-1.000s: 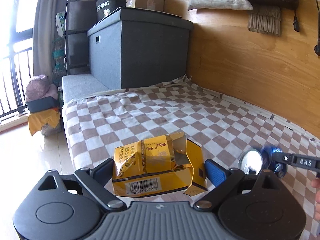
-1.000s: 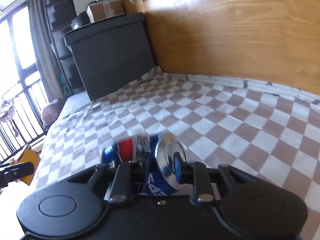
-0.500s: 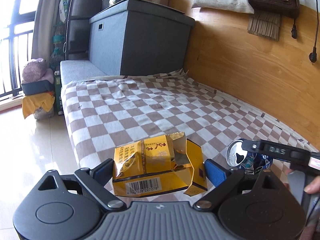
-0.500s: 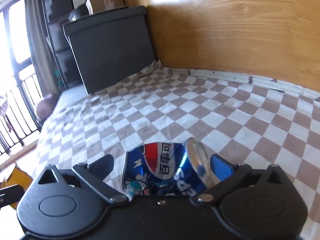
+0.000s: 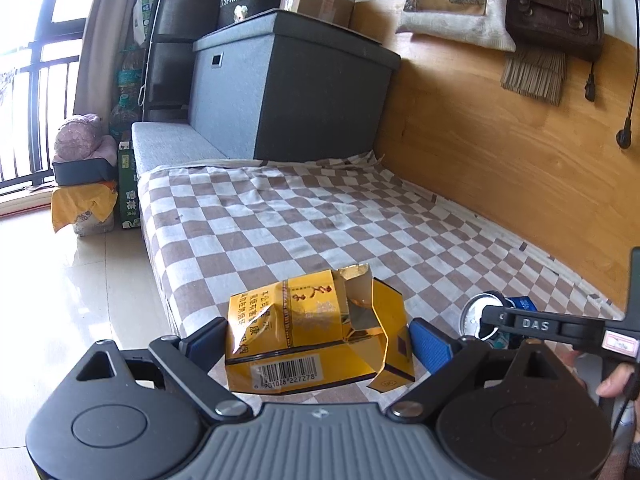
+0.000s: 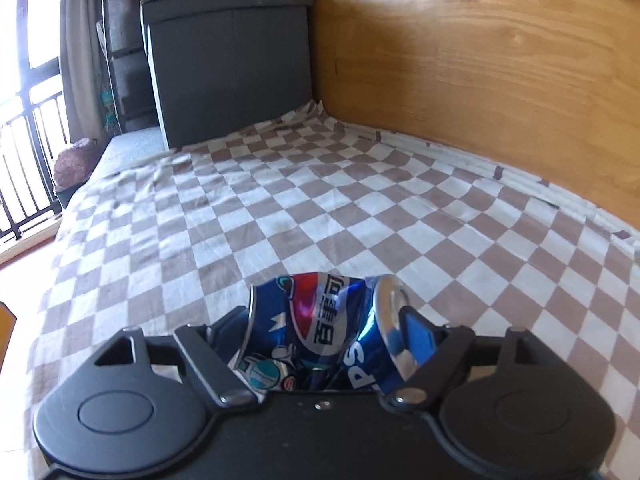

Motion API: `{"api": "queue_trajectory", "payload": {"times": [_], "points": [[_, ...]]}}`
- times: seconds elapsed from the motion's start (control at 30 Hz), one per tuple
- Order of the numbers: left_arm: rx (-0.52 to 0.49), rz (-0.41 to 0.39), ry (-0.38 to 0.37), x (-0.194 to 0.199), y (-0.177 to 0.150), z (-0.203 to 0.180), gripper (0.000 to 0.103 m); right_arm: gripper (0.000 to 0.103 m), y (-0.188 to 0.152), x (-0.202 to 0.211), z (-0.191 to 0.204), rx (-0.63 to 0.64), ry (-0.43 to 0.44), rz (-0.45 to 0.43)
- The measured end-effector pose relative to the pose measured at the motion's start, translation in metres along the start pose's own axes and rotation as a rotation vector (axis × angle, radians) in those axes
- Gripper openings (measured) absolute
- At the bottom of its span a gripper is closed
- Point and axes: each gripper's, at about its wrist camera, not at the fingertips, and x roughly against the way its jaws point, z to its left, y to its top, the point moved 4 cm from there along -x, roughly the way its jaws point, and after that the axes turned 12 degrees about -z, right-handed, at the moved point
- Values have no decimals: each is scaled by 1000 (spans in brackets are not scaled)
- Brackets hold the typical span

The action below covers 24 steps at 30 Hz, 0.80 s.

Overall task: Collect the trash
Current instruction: 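Lift the yellow box and Pepsi can in both tools off the mattress, then carry the yellow box in the left tool and Pepsi can in the right over the wastebasket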

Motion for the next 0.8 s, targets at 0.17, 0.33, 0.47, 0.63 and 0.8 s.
{"api": "queue_trajectory", "payload": {"times": [0.17,0.33,0.47,0.63,0.8], "points": [[20,-26,15,15,9,8,95,81,17,30,12,30,27,-65],[42,-64,52,35,24,26,95,81,36,57,33,47,78,-124],[50,-98,89,54,36,46,95,81,49,74,62,65,135,-163],[53,-125,156,82,47,80,95,80,55,88,106,88,210,-173],[60,-145,239,115,52,123,95,81,56,104,156,106,286,-178]]}}
